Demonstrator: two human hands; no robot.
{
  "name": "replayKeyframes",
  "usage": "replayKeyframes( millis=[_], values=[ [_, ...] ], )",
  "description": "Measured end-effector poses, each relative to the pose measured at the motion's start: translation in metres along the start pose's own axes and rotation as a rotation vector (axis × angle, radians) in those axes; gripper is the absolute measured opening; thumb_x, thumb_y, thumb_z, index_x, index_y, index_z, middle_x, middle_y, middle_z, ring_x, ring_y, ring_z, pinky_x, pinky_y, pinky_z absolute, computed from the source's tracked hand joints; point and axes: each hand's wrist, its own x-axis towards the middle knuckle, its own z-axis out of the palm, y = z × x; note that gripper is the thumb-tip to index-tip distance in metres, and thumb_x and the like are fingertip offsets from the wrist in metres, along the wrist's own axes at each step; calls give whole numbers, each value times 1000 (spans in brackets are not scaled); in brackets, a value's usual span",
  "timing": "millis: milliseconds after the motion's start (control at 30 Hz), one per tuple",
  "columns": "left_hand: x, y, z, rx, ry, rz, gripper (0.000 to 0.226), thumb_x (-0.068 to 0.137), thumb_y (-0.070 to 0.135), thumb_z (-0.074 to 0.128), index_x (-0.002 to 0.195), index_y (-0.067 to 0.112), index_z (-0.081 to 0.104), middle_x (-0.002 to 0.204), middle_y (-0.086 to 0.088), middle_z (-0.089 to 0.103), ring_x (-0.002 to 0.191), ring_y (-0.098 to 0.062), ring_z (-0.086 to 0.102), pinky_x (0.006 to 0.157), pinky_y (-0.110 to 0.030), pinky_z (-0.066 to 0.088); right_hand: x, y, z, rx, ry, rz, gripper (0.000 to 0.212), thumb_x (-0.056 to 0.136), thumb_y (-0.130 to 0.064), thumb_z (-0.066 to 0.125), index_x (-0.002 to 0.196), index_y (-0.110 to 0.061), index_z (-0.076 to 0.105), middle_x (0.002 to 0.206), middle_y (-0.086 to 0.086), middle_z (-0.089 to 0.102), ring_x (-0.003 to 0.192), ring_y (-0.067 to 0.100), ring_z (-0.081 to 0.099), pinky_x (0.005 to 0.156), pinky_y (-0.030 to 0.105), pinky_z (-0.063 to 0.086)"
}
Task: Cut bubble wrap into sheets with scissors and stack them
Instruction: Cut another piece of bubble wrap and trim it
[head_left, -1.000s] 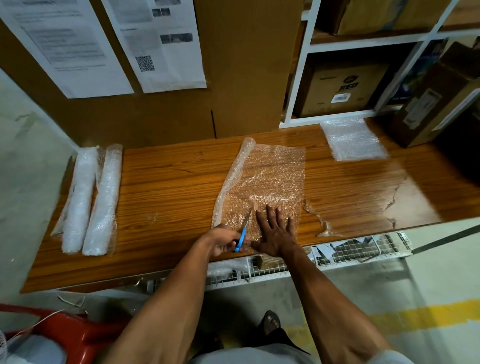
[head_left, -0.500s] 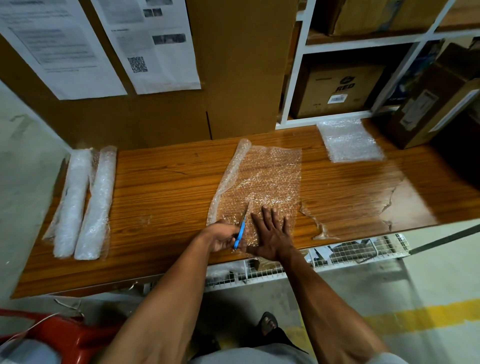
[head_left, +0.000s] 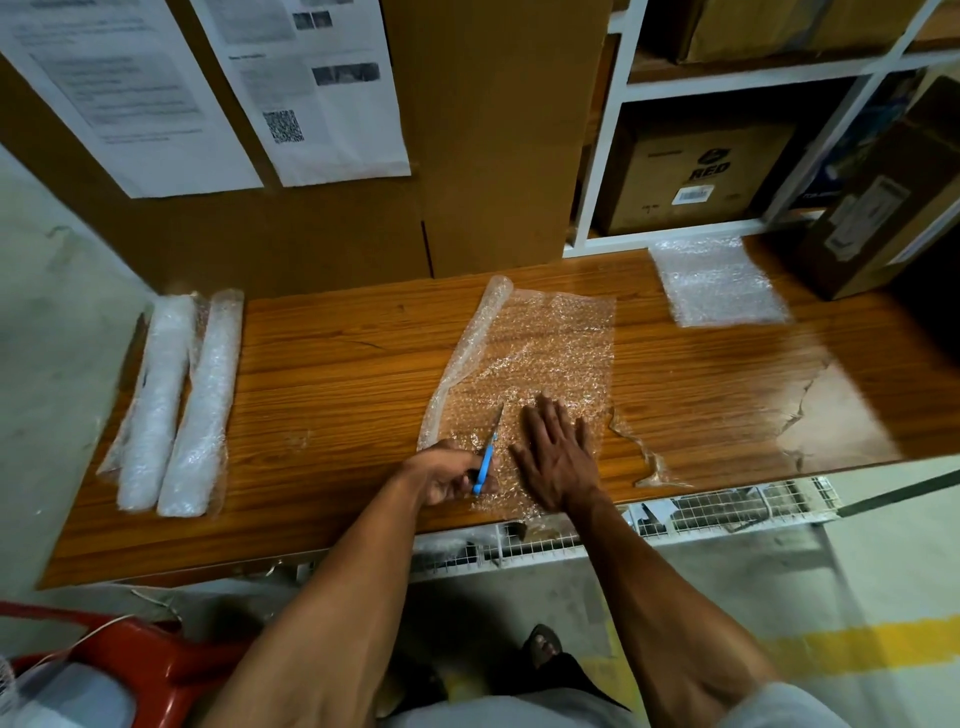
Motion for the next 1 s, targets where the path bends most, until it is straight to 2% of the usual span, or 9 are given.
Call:
replayKeyframes(
  millis=[100, 233, 333, 433, 467, 567, 733, 867, 1000],
  values=[
    [0, 1, 0, -1, -32, -7, 41, 86, 21, 78, 115, -5, 67, 104, -20, 78, 83, -16, 62, 43, -15, 45, 12, 3, 1, -21, -26, 24, 72, 105, -66, -3, 162, -27, -24, 170, 4, -29, 157, 29, -26, 126, 56, -15],
    [6, 3, -2, 26, -70, -12, 47, 84, 29, 79, 114, -4, 67, 106, -20, 77, 64, -9, 56, 43, -14, 46, 19, 8, 11, -63, -61, 49, 75, 103, -66, -8, 163, -23, -23, 169, 5, -31, 157, 30, -27, 127, 61, -9],
    [10, 7, -2, 23, -88, -18, 55, 79, 35, 79, 117, -3, 66, 110, -21, 76, 64, -9, 58, 42, -14, 47, 17, 7, 14, -71, -44, 51, 76, 102, -67, -9, 163, -23, -23, 170, 4, -31, 156, 29, -28, 127, 62, -7],
    [12, 15, 3, 43, -71, -10, 51, 91, 32, 75, 122, -8, 64, 110, -23, 76, 51, -6, 62, 41, -13, 46, 17, 8, 15, -76, -15, 53, 77, 102, -68, -8, 163, -24, -22, 170, 4, -29, 157, 29, -27, 127, 61, -7],
    [12, 18, 5, 48, -53, 5, 48, 94, 29, 73, 122, -9, 64, 108, -23, 76, 51, -7, 66, 42, -13, 46, 16, 8, 15, -72, -10, 56, 77, 102, -68, -7, 164, -24, -22, 171, 4, -28, 157, 28, -27, 127, 61, -7],
    [15, 23, 9, 72, -2, 60, 37, 96, 21, 73, 118, -8, 66, 98, -18, 77, 70, -16, 77, 42, -13, 46, 14, 7, 16, -77, 14, 57, 77, 103, -68, -4, 164, -25, -20, 172, 4, -26, 158, 28, -24, 127, 61, -5],
    [20, 24, 8, 87, 23, 92, 18, 92, 12, 77, 101, 0, 67, 104, -23, 77, 80, -20, 78, 44, -14, 48, 12, 5, 14, -84, 43, 54, 76, 104, -67, -1, 165, -24, -16, 173, 5, -21, 159, 28, -21, 127, 59, -7],
    [20, 22, 9, 108, 33, 102, 23, 91, 12, 77, 98, -6, 65, 108, -28, 74, 48, -6, 66, 39, -13, 40, 13, 5, 13, -92, 39, 53, 76, 104, -67, 0, 166, -24, -15, 173, 5, -20, 159, 28, -21, 127, 59, -8],
    [26, 21, 5, 145, 41, 99, 30, 89, 19, 79, 103, -6, 69, 100, -22, 77, 41, -2, 51, 38, -13, 38, 13, 6, 12, -85, 43, 51, 76, 104, -67, 1, 165, -24, -16, 173, 5, -22, 159, 28, -23, 127, 59, -6]
  ],
)
